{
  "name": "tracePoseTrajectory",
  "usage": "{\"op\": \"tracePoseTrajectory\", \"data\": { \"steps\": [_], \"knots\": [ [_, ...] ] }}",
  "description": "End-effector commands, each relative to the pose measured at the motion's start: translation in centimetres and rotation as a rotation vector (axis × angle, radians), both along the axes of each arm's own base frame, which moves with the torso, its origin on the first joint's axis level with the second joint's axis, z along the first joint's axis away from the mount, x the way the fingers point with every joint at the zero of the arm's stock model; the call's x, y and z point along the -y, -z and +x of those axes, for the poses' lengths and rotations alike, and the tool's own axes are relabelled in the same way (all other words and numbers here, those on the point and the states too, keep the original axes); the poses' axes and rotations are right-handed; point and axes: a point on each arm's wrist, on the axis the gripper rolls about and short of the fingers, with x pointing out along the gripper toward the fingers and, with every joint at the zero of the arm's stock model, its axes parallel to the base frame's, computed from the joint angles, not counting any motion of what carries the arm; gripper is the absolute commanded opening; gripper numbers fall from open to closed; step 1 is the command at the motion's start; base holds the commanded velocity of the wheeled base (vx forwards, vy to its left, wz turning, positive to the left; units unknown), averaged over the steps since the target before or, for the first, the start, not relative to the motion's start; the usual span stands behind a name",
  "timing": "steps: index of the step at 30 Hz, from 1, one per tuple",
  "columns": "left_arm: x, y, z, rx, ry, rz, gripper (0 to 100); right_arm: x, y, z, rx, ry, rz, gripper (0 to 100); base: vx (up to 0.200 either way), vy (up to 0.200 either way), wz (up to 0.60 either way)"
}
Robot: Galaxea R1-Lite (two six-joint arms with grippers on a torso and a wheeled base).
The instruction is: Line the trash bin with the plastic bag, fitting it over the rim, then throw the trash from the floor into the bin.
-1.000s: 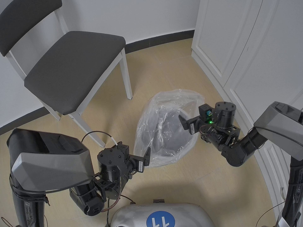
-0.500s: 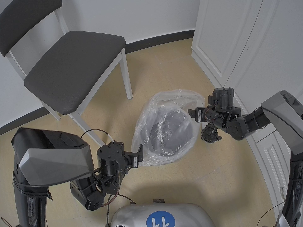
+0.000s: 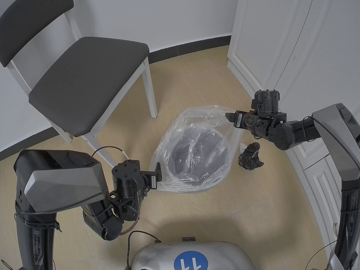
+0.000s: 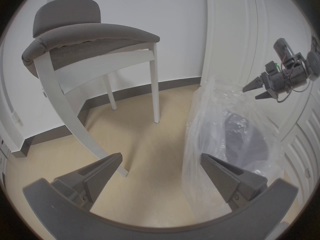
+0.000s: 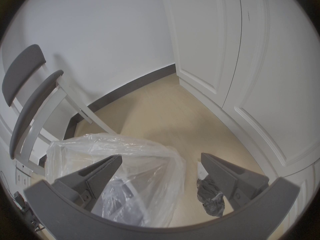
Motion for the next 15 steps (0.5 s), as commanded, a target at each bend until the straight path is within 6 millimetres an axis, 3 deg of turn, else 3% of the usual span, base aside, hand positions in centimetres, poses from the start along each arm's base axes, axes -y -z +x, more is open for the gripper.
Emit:
{"op": "tracePoseTrajectory", "data": {
  "steps": [1, 15],
  "knots": [
    [-0.3, -0.4, 1.0, 0.020, -0.046, -0.007, 100, -0.8, 1.7, 0.6, -0.017, -0.008, 0.002, 100, 0.000, 0.000, 0.00],
    [-1.0, 0.3, 3.1, 0.027, -0.142, 0.001, 100, -1.1, 2.2, 0.9, -0.012, -0.015, 0.008, 100, 0.000, 0.000, 0.00]
  ]
}}
